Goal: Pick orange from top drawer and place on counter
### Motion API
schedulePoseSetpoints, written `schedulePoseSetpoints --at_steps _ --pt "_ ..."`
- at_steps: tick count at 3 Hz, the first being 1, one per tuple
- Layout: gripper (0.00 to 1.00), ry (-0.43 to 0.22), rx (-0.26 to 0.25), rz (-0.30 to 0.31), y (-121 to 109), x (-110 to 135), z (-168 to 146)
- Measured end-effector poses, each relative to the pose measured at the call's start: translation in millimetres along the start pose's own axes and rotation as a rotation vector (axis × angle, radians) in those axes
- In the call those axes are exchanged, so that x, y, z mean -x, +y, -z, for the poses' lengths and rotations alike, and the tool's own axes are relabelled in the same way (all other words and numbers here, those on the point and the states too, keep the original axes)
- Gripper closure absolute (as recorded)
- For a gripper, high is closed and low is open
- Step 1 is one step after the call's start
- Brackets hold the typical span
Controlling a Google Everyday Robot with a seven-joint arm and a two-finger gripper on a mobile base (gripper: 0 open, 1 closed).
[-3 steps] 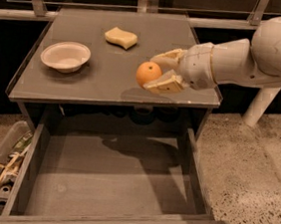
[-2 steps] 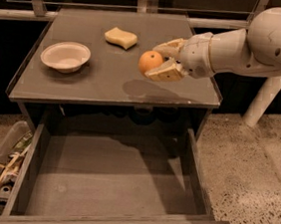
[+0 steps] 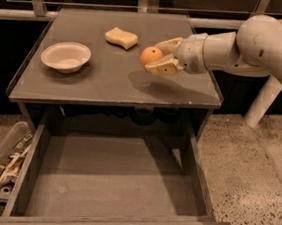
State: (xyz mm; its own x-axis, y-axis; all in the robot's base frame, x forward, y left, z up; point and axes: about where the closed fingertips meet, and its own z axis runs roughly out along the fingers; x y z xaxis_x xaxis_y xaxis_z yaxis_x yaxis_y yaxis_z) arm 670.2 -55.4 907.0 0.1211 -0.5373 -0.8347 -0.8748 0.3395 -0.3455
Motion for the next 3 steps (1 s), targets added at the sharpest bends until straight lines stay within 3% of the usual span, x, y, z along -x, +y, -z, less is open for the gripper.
schedulePoseSetpoints --at_steps 2,3 --pt "1.00 -0.034 0.025 -0.089 -3.4 -20.5 -41.5" --pt "0.82 -0.034 0.026 -0.090 -3.2 -20.8 -42.1"
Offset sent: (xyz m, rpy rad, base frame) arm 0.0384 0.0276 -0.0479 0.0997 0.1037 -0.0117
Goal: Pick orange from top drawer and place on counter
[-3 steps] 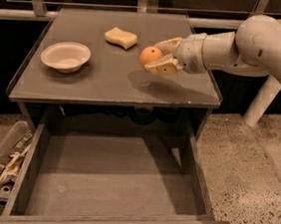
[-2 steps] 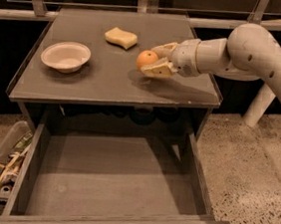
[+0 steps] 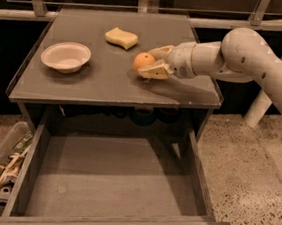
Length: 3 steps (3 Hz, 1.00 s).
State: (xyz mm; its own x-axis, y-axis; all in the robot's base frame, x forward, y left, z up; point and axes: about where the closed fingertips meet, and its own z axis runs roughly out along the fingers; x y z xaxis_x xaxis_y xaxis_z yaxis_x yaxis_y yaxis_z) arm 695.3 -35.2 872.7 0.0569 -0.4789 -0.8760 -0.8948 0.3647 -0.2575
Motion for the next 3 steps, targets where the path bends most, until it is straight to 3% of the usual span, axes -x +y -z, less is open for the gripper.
schedulePoseSetpoints --at_steps 3 --pt "0.13 0.000 0.000 0.000 0.0 0.0 -0.1"
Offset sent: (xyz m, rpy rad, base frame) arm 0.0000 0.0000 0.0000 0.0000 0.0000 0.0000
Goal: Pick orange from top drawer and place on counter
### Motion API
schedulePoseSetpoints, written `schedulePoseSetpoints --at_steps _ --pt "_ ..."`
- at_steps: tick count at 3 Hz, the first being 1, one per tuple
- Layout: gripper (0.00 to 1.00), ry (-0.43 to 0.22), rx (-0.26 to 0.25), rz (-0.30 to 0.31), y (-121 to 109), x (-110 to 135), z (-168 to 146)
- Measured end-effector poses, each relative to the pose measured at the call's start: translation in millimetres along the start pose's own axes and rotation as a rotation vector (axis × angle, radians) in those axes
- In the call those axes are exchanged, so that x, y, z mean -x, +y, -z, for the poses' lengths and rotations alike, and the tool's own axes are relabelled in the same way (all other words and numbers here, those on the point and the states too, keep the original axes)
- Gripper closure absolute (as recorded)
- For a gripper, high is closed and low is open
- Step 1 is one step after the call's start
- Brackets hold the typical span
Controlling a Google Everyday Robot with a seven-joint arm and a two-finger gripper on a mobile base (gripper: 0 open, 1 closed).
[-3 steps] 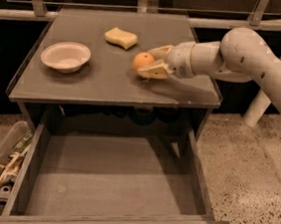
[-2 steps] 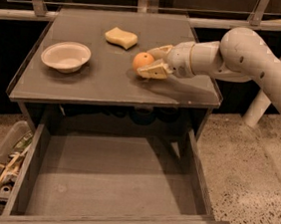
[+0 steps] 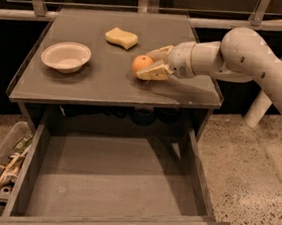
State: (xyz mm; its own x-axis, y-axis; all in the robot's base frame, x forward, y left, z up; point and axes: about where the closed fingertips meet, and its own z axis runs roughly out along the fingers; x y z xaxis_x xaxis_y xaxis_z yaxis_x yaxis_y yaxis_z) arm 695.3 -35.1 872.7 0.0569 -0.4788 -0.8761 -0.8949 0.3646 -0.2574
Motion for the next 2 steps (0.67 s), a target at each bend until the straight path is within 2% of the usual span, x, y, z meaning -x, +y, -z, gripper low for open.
schedulePoseSetpoints --at_steps 1,2 --pt "0.00 0.000 0.000 0.000 0.0 0.0 -0.1" --pt "0.00 0.000 0.000 0.000 0.0 0.0 -0.1"
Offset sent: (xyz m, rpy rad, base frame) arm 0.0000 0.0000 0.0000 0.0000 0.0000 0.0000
